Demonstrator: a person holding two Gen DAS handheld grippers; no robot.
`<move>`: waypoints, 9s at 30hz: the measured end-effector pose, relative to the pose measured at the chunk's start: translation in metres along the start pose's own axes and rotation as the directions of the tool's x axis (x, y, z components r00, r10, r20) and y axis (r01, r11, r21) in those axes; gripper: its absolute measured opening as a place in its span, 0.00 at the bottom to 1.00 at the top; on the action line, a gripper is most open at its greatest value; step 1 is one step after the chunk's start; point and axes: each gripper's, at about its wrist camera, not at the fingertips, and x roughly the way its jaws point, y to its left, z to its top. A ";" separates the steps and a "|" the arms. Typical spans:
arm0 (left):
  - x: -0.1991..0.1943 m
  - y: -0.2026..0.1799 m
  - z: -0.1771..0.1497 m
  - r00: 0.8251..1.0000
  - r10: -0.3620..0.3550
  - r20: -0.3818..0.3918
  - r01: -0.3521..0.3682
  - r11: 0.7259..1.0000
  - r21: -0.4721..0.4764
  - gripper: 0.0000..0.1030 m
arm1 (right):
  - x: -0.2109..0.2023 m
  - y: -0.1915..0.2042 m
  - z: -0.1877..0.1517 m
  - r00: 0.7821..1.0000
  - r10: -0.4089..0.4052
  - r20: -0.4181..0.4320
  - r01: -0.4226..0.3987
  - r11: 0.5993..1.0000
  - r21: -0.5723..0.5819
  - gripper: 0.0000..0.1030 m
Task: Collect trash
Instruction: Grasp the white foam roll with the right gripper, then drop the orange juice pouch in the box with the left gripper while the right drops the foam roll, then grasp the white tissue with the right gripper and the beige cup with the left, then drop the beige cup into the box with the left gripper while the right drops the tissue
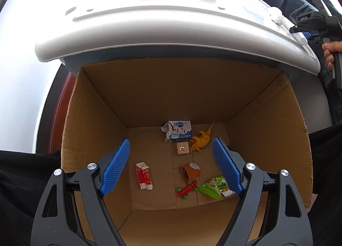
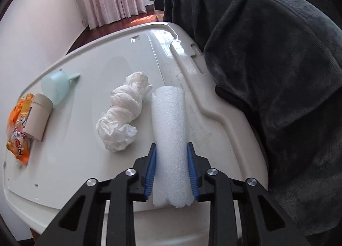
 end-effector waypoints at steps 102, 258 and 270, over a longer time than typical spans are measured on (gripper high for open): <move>-0.044 0.003 -0.020 1.000 0.025 0.017 -0.025 0.999 0.048 0.66 | -0.098 0.102 -0.250 0.936 0.340 -0.093 -0.352 0.912 -0.212 0.48; -0.020 0.018 -0.004 0.999 0.046 -0.007 -0.046 0.998 -0.034 0.76 | -0.092 0.104 -0.240 0.949 0.294 -0.117 -0.307 0.944 -0.120 0.63; -0.055 0.010 0.044 0.990 0.005 0.140 -0.003 1.000 -0.018 0.76 | -0.111 0.133 -0.116 0.944 0.328 0.040 -0.308 0.917 -0.253 0.68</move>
